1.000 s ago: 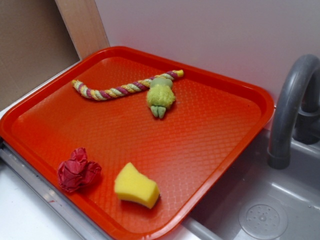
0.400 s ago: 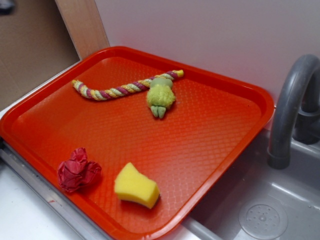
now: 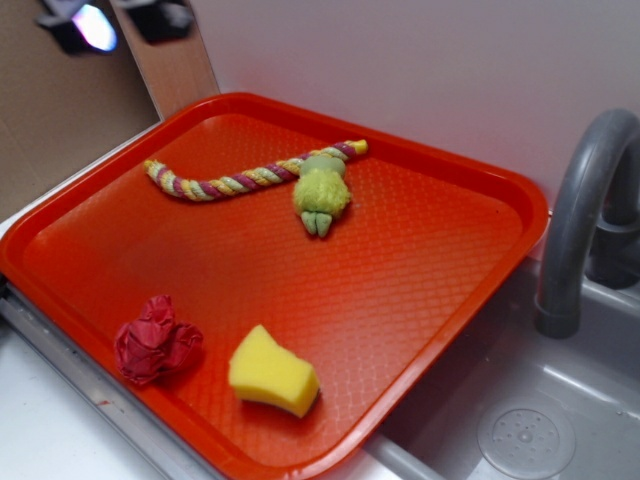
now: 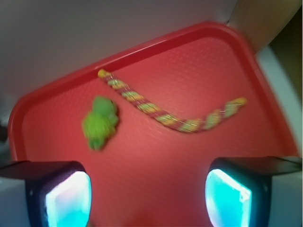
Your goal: Grab the green animal.
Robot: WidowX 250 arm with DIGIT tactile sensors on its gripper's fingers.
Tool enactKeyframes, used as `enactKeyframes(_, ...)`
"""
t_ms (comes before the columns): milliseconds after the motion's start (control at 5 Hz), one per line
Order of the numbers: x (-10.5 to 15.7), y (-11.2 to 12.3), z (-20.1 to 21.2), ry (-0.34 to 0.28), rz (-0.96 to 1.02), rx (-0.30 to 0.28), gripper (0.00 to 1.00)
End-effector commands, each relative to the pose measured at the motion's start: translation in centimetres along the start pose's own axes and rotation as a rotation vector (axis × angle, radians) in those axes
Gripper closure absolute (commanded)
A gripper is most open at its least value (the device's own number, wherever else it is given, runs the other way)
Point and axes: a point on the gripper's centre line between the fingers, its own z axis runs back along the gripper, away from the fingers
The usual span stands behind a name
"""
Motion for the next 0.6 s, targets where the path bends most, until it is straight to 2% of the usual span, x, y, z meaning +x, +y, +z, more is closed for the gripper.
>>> enactKeyframes(0,1.6,-3.2,-2.1,0.016,0.319,-0.026,0.0)
enactKeyframes(200,1.7,-4.2,-4.8,0.066,0.395,-0.072,0.0)
enactKeyframes(400,2.7,-4.5,-7.9,0.075,0.342,-0.117,0.0)
